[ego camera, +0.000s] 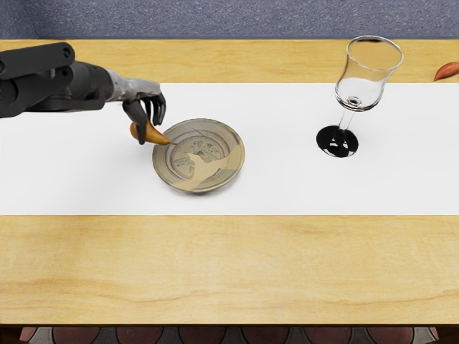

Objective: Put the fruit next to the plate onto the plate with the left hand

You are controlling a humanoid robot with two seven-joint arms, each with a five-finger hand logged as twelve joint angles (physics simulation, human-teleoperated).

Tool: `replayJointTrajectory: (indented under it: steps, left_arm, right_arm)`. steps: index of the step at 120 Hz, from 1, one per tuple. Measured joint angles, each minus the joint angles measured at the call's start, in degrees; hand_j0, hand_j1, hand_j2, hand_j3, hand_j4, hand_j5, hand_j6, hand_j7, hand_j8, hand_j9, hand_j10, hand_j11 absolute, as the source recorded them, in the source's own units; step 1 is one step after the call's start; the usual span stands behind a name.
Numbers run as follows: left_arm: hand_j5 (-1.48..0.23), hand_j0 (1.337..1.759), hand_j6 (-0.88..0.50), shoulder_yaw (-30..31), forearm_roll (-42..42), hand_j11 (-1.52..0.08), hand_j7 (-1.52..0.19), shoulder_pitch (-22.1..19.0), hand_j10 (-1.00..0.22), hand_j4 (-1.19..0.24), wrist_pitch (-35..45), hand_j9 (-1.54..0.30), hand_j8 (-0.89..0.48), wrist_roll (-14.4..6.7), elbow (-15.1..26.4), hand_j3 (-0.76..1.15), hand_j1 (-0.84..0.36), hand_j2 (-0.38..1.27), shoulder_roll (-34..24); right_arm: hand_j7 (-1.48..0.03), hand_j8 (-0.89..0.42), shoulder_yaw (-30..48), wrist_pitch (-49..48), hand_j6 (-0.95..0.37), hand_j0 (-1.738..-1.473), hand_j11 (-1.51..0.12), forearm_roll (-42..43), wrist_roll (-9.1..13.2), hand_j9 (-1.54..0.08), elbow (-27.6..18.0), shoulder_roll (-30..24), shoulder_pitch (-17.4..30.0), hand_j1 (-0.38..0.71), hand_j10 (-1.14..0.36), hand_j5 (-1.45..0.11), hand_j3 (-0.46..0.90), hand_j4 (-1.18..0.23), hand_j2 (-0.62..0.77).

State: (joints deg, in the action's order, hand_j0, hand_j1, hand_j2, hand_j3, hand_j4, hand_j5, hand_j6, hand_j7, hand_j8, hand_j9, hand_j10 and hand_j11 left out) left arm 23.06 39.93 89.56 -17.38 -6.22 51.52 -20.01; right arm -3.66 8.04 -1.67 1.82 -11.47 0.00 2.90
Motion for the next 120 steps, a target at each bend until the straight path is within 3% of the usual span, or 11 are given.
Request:
replayJointTrajectory:
  steps: [25, 43, 60, 76, 99, 120]
  left_arm:
    - [-1.16, 1.653, -0.67, -0.04, -0.36, -1.14, -1.15, 0.03, -0.71, -0.83, 0.06, -1.14, -0.47, -0.02, 0.01, 0.00, -0.55, 0.97, 3.21]
    - [-0.59, 1.655, -0.36, -0.57, -4.44, -0.58, -0.58, -0.14, -0.38, -0.42, 2.25, -0.58, -0.25, -0.02, 0.04, 0.00, -0.11, 0.48, 4.01]
    - [-0.29, 1.657, -0.18, -0.94, -5.91, -0.29, -0.29, -0.18, -0.19, -0.21, 2.80, -0.29, -0.13, -0.02, 0.29, 0.00, 0.12, 0.24, 3.60]
    - [-0.15, 1.657, -0.09, -2.34, -10.37, -0.15, -0.15, -0.65, -0.10, -0.11, 1.68, -0.15, -0.07, -0.02, 3.22, 0.00, 0.23, 0.12, -0.49]
    - [-0.06, 1.658, -0.04, -7.02, -24.29, -0.06, -0.06, -3.71, -0.04, -0.04, -10.81, -0.06, -0.03, -0.02, 4.85, 0.00, 0.30, 0.05, -6.70]
    - [-0.03, 1.658, -0.02, -10.49, -28.48, -0.03, -0.03, -5.73, -0.02, -0.02, -16.36, -0.03, -0.01, -0.05, 5.28, 0.00, 0.33, 0.02, -10.48]
  right_arm:
    - [-0.04, -0.03, -0.02, 0.01, -0.03, -1.658, -0.04, 0.00, 0.01, -0.04, 0.00, 0.00, 0.00, -0.31, -0.03, -0.04, 0.00, -0.03, -0.01]
    - [-0.04, -0.03, -0.01, 0.01, -0.03, -1.658, -0.04, 0.00, 0.01, -0.04, 0.03, 0.00, 0.00, -0.31, -0.03, -0.04, 0.00, -0.03, -0.01]
    - [-0.04, -0.03, 0.00, 0.00, -0.03, -1.658, -0.04, 0.00, 0.02, -0.04, 0.01, 0.00, 0.00, -0.31, -0.03, -0.04, 0.00, -0.03, -0.01]
    - [-0.04, -0.03, -0.01, 0.01, -0.03, -1.658, -0.04, 0.00, 0.02, -0.04, 0.00, 0.00, 0.00, -0.31, -0.03, -0.04, 0.00, -0.03, -0.01]
    - [-0.04, -0.03, 0.01, -0.01, -0.03, -1.658, -0.04, 0.00, 0.02, -0.04, 0.00, 0.00, 0.00, -0.31, -0.03, -0.04, 0.00, -0.03, -0.01]
    - [-0.04, -0.03, 0.01, -0.02, -0.03, -1.658, -0.04, 0.00, 0.02, -0.04, 0.02, 0.00, 0.00, -0.31, -0.03, -0.04, 0.00, -0.03, -0.01]
